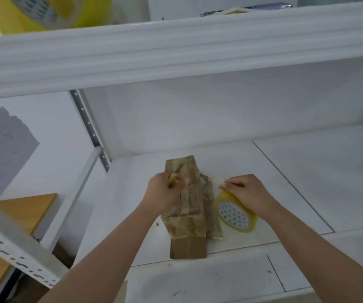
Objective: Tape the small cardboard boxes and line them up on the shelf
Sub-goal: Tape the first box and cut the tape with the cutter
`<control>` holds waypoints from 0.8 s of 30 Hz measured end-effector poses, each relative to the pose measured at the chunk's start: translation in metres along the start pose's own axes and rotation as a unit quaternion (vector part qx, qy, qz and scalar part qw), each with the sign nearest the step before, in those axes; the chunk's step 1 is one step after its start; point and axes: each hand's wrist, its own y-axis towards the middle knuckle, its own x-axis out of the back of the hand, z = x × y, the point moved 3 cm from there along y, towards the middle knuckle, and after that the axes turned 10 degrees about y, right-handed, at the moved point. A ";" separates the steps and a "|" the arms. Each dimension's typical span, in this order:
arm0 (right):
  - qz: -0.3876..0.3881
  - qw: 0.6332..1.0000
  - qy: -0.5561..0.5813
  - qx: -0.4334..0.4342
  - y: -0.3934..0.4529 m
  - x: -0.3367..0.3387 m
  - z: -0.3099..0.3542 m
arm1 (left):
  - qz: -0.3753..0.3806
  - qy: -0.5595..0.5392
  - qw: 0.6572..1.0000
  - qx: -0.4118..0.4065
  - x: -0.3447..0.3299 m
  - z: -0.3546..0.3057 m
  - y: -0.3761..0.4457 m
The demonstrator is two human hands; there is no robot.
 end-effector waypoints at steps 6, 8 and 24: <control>0.081 0.997 -0.015 0.006 -0.012 -0.005 0.029 | 0.100 -0.167 0.979 0.067 -0.008 -0.046 -0.008; 0.097 0.995 -0.003 -0.003 -0.018 -0.006 0.036 | 0.121 -0.142 0.981 0.044 -0.014 -0.054 -0.010; 0.147 0.985 0.004 -0.086 -0.005 -0.002 0.041 | -0.090 0.036 0.993 0.075 0.023 0.032 -0.032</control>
